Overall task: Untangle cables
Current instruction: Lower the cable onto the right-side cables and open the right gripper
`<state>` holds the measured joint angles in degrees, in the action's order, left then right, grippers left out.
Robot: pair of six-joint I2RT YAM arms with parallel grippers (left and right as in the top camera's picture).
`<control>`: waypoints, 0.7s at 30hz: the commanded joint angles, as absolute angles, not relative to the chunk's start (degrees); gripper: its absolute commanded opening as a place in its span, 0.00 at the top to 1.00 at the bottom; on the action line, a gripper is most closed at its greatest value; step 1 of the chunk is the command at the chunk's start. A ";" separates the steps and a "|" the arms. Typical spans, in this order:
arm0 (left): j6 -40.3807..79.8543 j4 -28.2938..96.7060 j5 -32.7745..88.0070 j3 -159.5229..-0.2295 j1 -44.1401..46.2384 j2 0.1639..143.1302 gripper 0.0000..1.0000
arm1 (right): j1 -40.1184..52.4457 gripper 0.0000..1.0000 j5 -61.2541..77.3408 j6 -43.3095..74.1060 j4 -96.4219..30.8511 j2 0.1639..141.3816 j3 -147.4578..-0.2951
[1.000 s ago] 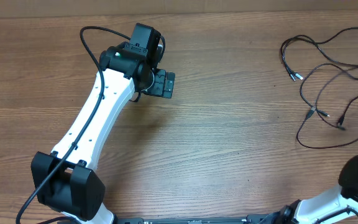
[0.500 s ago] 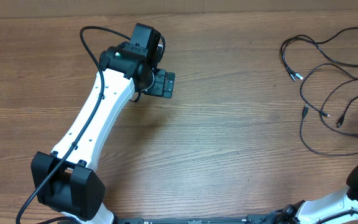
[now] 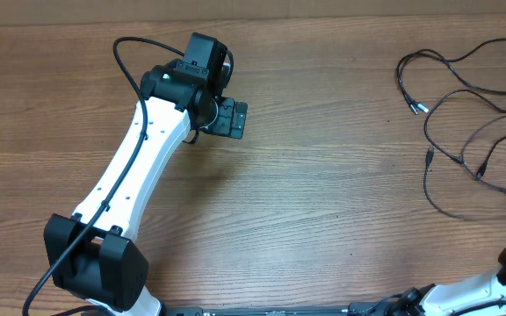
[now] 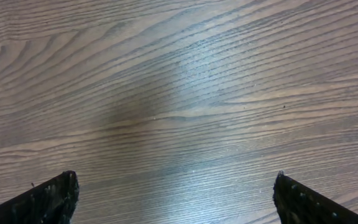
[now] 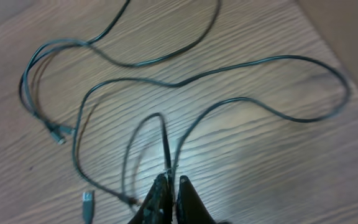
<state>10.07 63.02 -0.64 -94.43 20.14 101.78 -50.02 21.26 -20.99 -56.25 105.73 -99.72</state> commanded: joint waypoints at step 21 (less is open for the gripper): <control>8.99 62.98 0.03 -95.00 20.27 101.14 0.00 | -54.30 0.28 28.45 -14.98 -50.41 109.32 -97.71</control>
